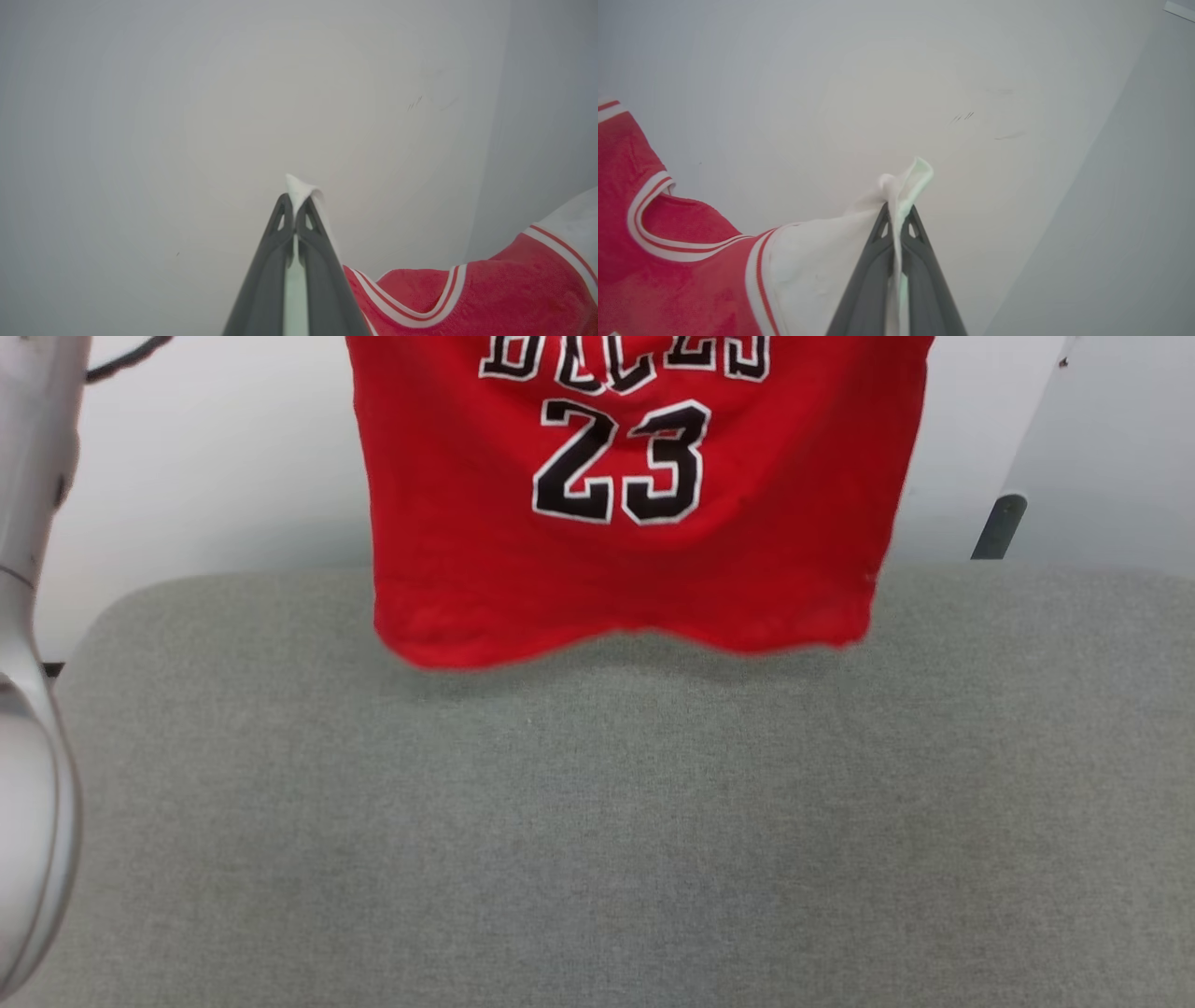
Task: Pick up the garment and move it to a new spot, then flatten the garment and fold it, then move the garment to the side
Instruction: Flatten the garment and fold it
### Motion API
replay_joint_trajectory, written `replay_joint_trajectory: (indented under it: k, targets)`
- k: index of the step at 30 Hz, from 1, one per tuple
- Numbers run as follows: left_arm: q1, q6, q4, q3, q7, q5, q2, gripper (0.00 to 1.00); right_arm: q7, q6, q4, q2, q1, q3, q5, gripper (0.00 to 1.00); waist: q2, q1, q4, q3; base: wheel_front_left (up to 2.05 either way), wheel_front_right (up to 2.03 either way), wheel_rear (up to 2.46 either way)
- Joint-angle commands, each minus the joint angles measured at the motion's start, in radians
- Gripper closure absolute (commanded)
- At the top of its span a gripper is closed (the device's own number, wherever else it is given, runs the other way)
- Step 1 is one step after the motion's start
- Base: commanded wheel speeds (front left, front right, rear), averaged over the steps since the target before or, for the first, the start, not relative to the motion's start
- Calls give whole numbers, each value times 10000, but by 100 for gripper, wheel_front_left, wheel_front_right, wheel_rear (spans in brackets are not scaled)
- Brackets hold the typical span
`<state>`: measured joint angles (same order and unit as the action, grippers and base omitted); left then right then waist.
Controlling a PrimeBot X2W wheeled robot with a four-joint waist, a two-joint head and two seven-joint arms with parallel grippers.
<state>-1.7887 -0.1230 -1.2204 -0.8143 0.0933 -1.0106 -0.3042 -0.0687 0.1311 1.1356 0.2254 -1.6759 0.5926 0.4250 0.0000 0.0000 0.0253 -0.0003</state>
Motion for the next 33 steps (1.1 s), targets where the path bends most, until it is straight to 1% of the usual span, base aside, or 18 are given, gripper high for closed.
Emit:
replay_joint_trajectory:
  k: [1,3,6,10,14,17,19,22,24,26,28,30,31,33]
  targets:
    - [-131,-15,-48,-4,-52,-25,-28,100,58,-6,73,-52,-84,80,105,100,0,0,-13,112,0,0,0]
    - [-217,-45,-78,-47,-101,4,-72,100,170,-6,159,-27,-211,227,212,100,0,0,-44,305,0,0,0]
    - [-540,-67,-92,-70,-62,5,-102,100,260,-6,224,72,-572,422,336,100,0,0,-81,890,0,0,0]
    - [-1003,-84,-74,-100,-108,27,-86,100,407,-6,264,181,-1083,647,459,100,0,0,-134,1929,0,0,0]
    - [-1425,-72,-26,-258,-362,207,-48,100,802,-6,286,334,-1628,895,422,100,0,0,-172,3051,0,0,0]
    - [-1844,-76,16,-278,-836,310,-8,100,1594,-6,367,548,-2092,1023,144,100,0,0,-184,3921,0,0,0]
    - [-1998,-77,16,-194,-1407,311,37,100,2335,-6,611,685,-2325,983,-116,100,0,0,-151,4409,0,0,0]
    - [-2468,-79,129,-144,-2406,442,96,100,3059,-6,971,969,-3017,709,-708,100,0,0,-61,5068,0,0,0]
    - [-2772,-81,192,-2,-2953,352,201,100,3261,-6,1111,1197,-3391,531,-1313,100,0,0,42,5523,0,0,0]
    - [-2986,-83,330,14,-3278,434,268,100,3323,-6,1106,1426,-3704,321,-1998,100,0,0,175,5954,0,0,0]
    - [-3144,-81,565,260,-3487,324,289,100,3334,-6,430,1721,-3922,-114,-2773,100,0,0,327,6388,0,0,0]
    - [-3235,-82,1099,478,-3563,399,233,100,3323,-8,-148,1938,-3777,-644,-3602,100,0,0,461,6768,0,0,0]
    - [-3337,-79,1401,731,-3579,534,65,100,3326,-6,-475,2001,-3696,-856,-4096,100,0,0,502,6991,0,0,0]
    - [-3047,-73,2031,1344,-3570,595,9,100,3324,-8,-879,1992,-3383,-1520,-4767,100,0,0,597,7396,0,0,0]
